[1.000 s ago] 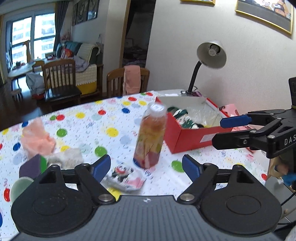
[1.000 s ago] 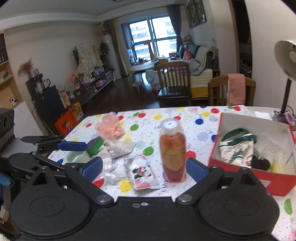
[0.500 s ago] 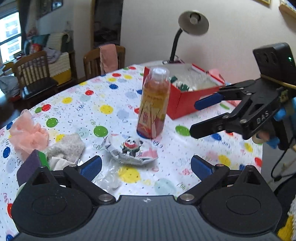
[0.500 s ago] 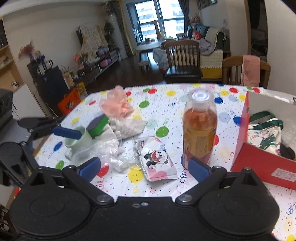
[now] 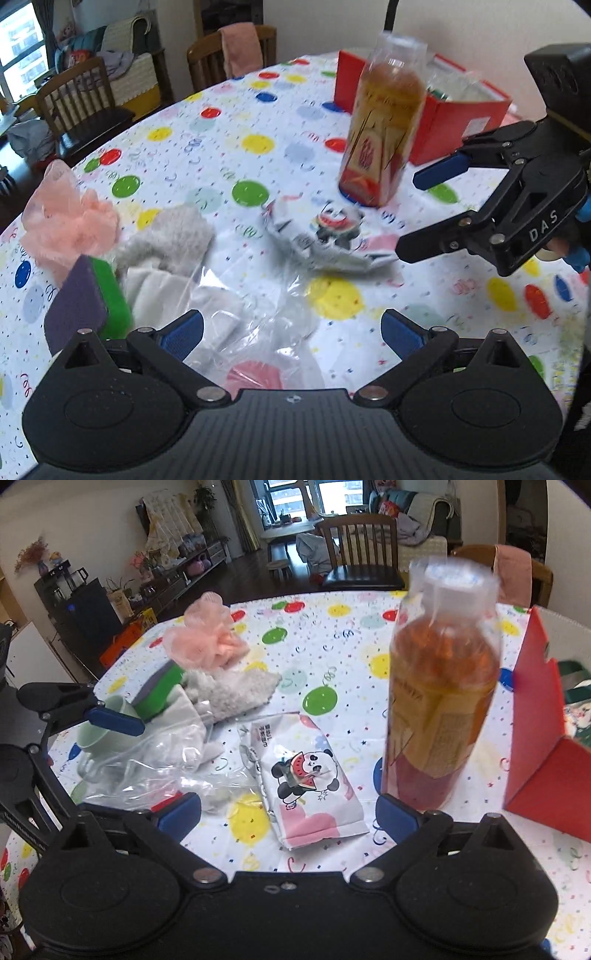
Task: Organize soft objects
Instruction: 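Grasp the clear plastic bag with the left gripper while the right grasps the panda snack bag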
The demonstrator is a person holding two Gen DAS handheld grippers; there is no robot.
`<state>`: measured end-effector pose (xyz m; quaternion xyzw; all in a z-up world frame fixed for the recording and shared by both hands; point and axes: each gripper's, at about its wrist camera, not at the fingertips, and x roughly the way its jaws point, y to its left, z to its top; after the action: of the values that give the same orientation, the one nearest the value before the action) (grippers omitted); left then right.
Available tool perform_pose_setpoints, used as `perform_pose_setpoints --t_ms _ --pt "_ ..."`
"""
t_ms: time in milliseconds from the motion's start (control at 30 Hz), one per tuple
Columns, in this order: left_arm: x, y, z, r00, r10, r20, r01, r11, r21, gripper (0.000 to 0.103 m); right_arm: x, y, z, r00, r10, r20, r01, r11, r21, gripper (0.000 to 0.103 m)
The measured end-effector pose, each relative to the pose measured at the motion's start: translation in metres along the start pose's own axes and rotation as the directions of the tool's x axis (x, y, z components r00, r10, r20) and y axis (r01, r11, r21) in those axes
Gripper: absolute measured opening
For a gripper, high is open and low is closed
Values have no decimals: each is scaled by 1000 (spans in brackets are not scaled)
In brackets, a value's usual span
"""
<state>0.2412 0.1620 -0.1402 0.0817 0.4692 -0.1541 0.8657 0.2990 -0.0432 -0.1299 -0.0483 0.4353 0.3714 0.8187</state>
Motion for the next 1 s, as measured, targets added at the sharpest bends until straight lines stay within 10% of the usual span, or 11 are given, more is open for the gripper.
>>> perform_pose_setpoints --t_ms 433,667,1000 --pt "30 -11 -20 996 82 -40 -82 997 4 101 44 -3 -5 998 -64 -21 64 998 -21 101" --pt "40 -9 -31 991 109 -82 -112 993 -42 63 58 1 -7 996 -78 -38 76 996 -42 97" --pt "34 -2 -38 990 127 -58 -136 973 -187 36 63 13 -10 985 -166 -41 159 977 -141 75"
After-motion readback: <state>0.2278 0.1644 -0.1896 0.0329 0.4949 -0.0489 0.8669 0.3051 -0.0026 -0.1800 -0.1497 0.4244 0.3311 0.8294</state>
